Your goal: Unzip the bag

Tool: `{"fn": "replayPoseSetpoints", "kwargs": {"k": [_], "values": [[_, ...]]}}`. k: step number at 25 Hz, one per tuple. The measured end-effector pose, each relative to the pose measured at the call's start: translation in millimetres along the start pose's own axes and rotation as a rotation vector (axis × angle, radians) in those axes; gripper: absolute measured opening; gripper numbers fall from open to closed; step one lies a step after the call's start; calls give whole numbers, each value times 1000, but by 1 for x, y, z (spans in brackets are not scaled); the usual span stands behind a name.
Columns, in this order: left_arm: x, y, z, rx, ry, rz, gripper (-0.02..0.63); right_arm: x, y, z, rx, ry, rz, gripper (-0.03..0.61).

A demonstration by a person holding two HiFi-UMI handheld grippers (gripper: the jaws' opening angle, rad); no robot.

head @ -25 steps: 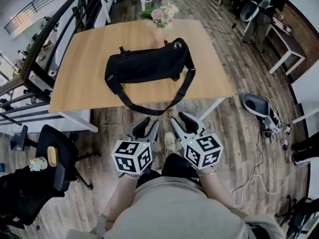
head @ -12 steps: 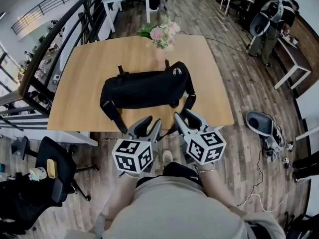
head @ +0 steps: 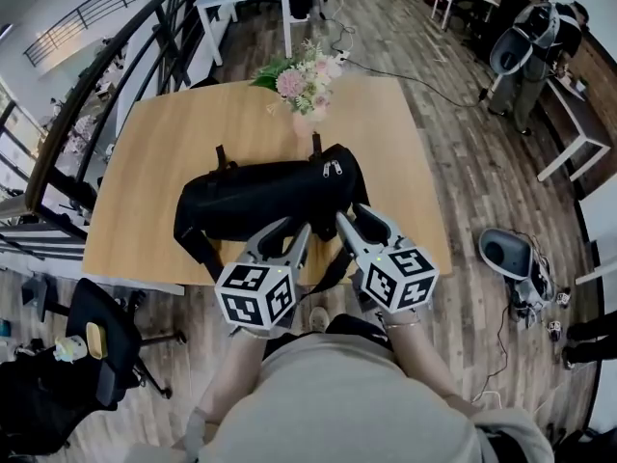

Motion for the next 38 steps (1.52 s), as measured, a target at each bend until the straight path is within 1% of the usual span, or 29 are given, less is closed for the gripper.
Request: {"fn": "replayPoseSetpoints", "kwargs": {"k": [4,8,13,20,27,33,38], "values": [[-17,-1,5,14,18,-8,133,-7,-17,-2,-15,10,7,137],[-26,0,14,40,54,-14,133,-9,-25,5,-43,38,13,135],[-32,-1,22,73,96,20,133,-7,-32,13,-73,55,34,132],[-42,7,30,137,127,41,132,-8,-36,19,-89,77,73,129],[-69,19,26,192,137,74,130,-23,-50,11,-88,74,133,129],[-93,29,23,215,174,113,131,-36,-56,6,-101,67,171,131],[-107,36,23,248,190,125,132,-46,-61,5,-110,56,194,132]]}}
Point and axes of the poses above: the fingertips, and each gripper's own axes: x backward along the fingers, y to its left, z out of its underside, the point moved 9 cm from there along x, backward along the fingers, and after that the axes turned 15 degrees about -y, right-handed, at the moved point
